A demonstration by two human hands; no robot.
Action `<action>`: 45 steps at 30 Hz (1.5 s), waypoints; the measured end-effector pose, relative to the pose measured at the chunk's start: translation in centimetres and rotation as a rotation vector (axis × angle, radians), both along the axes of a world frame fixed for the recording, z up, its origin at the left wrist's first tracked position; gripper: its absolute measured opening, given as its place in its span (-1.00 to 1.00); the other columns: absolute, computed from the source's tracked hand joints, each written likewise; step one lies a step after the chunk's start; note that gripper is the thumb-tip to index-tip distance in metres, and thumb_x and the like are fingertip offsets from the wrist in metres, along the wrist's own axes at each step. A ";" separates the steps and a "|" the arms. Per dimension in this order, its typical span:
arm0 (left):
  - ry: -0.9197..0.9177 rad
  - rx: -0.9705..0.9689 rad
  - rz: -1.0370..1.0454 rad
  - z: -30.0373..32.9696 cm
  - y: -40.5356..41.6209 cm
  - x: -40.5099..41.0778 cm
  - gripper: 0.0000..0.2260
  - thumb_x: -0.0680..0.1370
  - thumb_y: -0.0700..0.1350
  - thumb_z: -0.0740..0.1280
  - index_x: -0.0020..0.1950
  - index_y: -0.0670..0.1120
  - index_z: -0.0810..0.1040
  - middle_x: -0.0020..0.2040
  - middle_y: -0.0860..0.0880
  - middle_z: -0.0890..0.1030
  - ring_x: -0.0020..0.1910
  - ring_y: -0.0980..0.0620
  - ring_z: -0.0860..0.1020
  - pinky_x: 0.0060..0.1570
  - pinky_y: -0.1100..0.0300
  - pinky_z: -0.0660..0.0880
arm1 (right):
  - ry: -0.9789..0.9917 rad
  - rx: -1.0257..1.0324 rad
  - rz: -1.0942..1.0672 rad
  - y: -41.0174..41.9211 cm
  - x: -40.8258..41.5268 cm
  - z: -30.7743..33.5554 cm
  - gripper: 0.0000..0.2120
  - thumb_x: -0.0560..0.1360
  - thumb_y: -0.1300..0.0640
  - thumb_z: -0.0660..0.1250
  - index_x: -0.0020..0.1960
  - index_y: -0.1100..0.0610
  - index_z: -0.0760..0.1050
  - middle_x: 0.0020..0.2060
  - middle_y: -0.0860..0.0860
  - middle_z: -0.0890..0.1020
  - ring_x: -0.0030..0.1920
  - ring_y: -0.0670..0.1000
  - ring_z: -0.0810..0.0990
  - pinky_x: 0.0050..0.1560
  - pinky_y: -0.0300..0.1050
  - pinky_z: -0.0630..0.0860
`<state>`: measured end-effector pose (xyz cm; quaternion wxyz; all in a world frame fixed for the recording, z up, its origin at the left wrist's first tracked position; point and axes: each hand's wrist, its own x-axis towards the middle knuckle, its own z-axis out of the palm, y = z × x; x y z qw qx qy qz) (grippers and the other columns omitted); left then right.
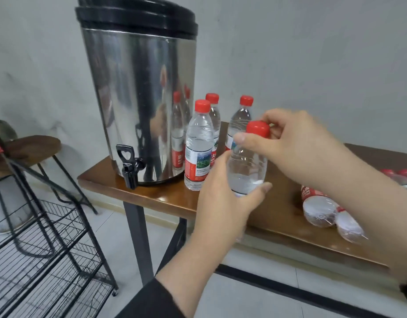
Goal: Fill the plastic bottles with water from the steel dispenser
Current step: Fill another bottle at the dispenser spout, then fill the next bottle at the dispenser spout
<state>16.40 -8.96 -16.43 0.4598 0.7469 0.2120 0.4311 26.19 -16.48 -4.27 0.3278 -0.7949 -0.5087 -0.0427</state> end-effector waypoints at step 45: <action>0.392 -0.046 -0.135 -6.3 -1.1 12.0 -0.73 0.72 -0.01 0.18 0.40 0.07 0.50 0.19 0.08 0.65 0.14 0.10 0.56 0.08 0.25 0.39 | -0.169 -0.794 -0.502 -1.2 17.9 -8.2 -0.56 0.52 -0.26 0.37 -0.01 0.12 0.40 -0.23 0.06 0.50 -0.09 0.15 0.54 -0.11 -0.02 0.45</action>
